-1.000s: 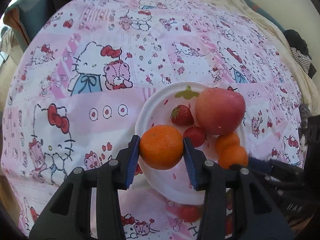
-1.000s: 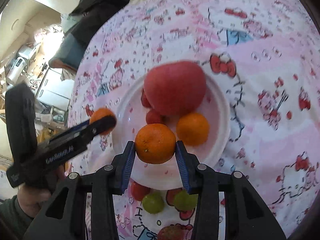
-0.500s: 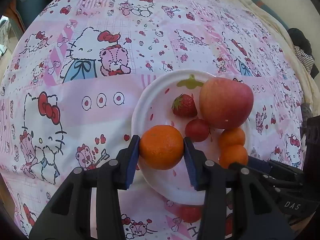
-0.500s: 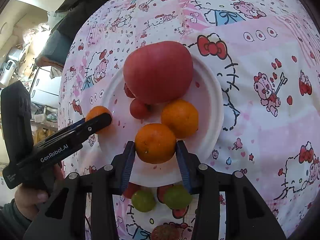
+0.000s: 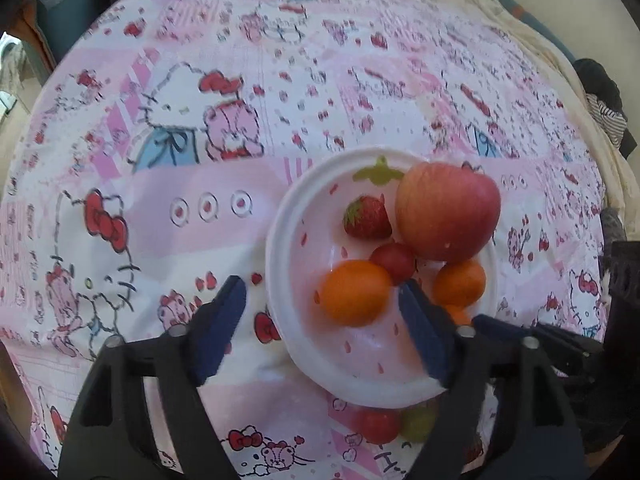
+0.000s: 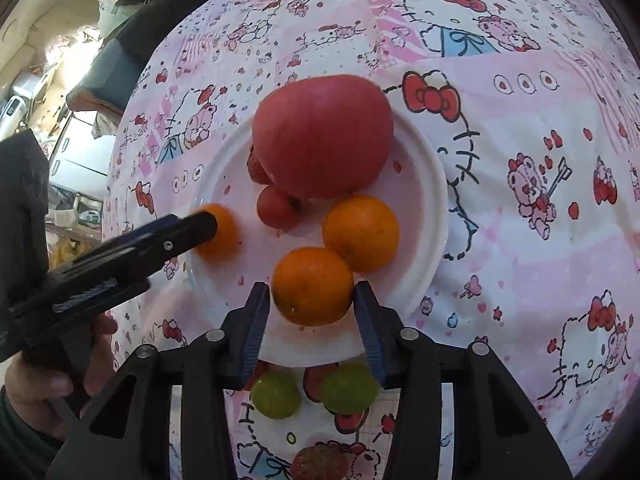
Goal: Organize fruits
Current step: 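Lower both tangerines onto the plate and open both grippers, then move both open grippers back to the loose fruits beside the plate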
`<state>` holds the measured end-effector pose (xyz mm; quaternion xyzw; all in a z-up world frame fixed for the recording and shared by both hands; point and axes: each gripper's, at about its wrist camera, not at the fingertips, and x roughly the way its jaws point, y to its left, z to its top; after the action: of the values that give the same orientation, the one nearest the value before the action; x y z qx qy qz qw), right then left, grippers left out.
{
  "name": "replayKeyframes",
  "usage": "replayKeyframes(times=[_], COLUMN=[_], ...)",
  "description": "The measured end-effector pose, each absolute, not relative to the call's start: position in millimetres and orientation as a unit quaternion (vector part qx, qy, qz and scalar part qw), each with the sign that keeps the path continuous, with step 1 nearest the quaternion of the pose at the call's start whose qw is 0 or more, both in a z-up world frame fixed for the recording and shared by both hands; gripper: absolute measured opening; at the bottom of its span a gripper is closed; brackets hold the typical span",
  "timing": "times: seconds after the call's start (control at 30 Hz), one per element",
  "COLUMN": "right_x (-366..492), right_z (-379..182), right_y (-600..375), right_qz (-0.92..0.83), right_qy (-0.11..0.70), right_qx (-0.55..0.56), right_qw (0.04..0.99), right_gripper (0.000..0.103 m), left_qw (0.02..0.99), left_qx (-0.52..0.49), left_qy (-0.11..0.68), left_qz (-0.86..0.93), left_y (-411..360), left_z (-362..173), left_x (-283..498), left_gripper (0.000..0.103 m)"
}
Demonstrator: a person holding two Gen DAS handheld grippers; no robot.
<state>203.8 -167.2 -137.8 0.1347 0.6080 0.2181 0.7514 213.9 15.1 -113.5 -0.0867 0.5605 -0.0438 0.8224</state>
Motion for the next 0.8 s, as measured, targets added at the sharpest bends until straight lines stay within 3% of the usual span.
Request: replayKeyframes(times=[0.33,0.8], right_x=[196,173], right_z=[-133,-111], right_y=[-161,-168], right_qz=[0.219,0.219], right_qy=[0.597,0.583], right_qx=[0.086,0.09], right_qw=[0.767,0.777], right_gripper=[0.059,0.06], left_qw=[0.828,0.837], left_qx=[-0.09,-0.107], left_qy=[0.552,0.537], left_qz=[-0.042,-0.022], left_y=[18,35], left_z=[-106,-86], left_x=[215,182], left_gripper=[0.077,0.077])
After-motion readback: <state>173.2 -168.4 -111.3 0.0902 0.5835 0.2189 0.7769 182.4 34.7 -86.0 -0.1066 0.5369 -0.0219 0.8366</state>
